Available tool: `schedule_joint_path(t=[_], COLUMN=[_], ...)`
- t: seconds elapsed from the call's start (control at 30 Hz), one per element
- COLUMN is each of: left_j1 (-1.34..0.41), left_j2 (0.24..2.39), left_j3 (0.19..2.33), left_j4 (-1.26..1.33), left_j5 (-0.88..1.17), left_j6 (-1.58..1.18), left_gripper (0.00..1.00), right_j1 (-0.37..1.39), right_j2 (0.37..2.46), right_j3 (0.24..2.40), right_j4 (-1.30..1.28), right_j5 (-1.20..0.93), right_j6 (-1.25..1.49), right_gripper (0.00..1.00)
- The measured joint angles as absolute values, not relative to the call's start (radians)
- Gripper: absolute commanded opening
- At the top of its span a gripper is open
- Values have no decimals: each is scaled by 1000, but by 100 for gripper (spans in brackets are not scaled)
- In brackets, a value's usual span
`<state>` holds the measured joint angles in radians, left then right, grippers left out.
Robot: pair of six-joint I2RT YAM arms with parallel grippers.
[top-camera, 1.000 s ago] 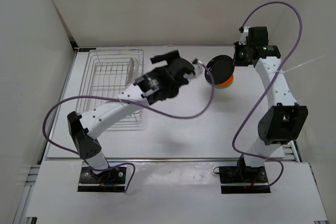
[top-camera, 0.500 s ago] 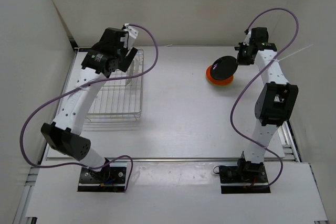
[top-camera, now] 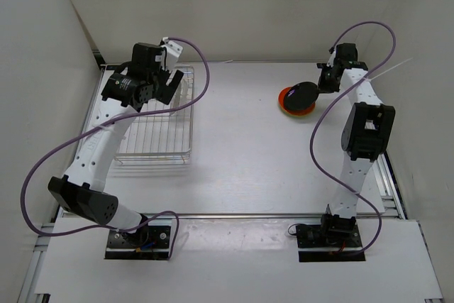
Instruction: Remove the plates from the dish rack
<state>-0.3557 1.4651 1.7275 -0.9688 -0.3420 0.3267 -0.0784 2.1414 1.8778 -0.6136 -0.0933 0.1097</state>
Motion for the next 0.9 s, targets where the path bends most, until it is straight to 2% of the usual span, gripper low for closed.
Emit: schedule_joint_path(t=[0.13, 0.27, 0.67, 0.77, 0.83, 0.9], left_j1=[-351, -350, -327, -327, -327, -324], left_j2=[1464, 1464, 1453, 1451, 1449, 1446], left_j3=[1714, 1684, 1612, 1609, 1609, 1609], left_j4=[-973, -977, -973, -974, -973, -971], left_j5=[-339, -334, -321, -319, -317, -315], left_j6=[324, 323, 294, 289, 286, 283], left_gripper=[100, 100, 100, 100, 100, 100], right_j1=[-78, -78, -79, -79, -79, -79], right_j2=[2153, 2156, 2195, 2195, 2195, 2195], right_j3=[1891, 1905, 1917, 1917, 1917, 1917], right_j4=[-607, -601, -597, -597, -596, -597], right_j5=[-93, -93, -92, -93, -93, -93], right_j6=[115, 121, 125, 124, 124, 124], right_gripper=[5, 13, 16, 21, 29, 32])
